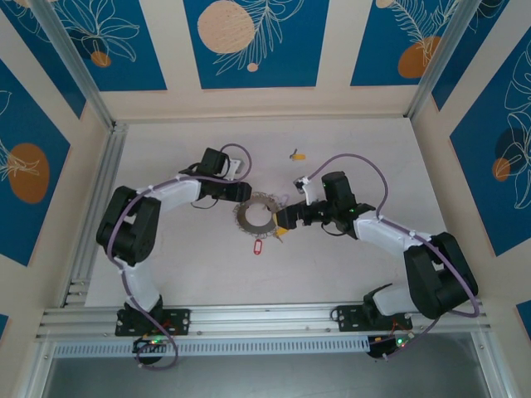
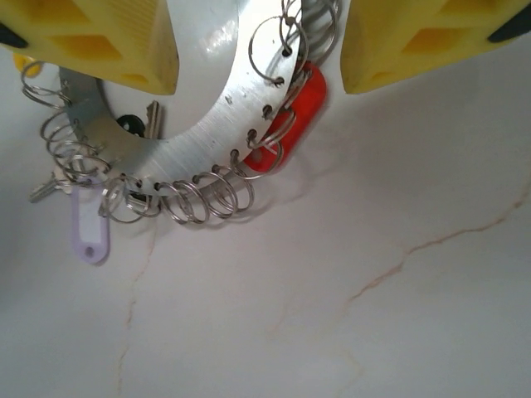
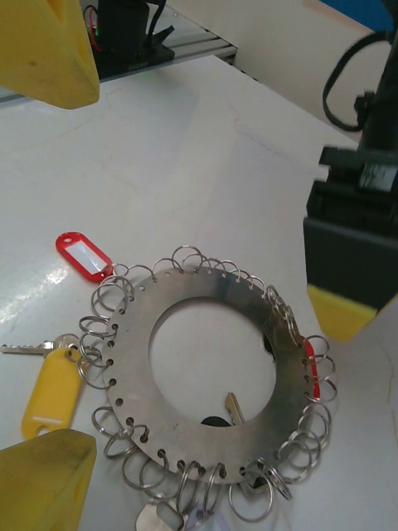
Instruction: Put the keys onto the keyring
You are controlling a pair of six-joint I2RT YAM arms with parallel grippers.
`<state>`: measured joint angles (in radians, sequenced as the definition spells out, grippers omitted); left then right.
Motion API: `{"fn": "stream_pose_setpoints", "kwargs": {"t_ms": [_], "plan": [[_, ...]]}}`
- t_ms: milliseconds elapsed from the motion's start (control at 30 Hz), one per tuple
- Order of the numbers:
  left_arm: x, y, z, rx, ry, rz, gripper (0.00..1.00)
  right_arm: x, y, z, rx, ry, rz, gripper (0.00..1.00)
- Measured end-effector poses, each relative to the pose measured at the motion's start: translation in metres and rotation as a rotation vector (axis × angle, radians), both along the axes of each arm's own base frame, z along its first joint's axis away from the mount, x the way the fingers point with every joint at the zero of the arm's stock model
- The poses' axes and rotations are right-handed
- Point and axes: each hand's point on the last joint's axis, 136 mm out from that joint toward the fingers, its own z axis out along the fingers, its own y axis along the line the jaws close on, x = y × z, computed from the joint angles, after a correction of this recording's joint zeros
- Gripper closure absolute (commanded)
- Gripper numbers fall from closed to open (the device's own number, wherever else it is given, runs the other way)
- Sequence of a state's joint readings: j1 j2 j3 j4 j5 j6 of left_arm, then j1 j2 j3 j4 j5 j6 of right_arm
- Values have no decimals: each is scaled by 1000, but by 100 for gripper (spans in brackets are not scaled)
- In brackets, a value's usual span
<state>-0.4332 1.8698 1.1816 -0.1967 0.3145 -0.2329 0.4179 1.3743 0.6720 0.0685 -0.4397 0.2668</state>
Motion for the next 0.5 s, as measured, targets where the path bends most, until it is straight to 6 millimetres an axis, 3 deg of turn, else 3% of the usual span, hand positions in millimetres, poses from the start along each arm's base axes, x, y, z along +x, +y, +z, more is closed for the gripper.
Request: {"fn": "stream_pose_setpoints", "kwargs": {"t_ms": [267,500], "plan": [[-2,-2,-22,15,48,-17,62,0,5,-6,16,15,24,1],[-5,-7,-22,4,51,-41,77,0,6,-14,13,41,29,1]]}}
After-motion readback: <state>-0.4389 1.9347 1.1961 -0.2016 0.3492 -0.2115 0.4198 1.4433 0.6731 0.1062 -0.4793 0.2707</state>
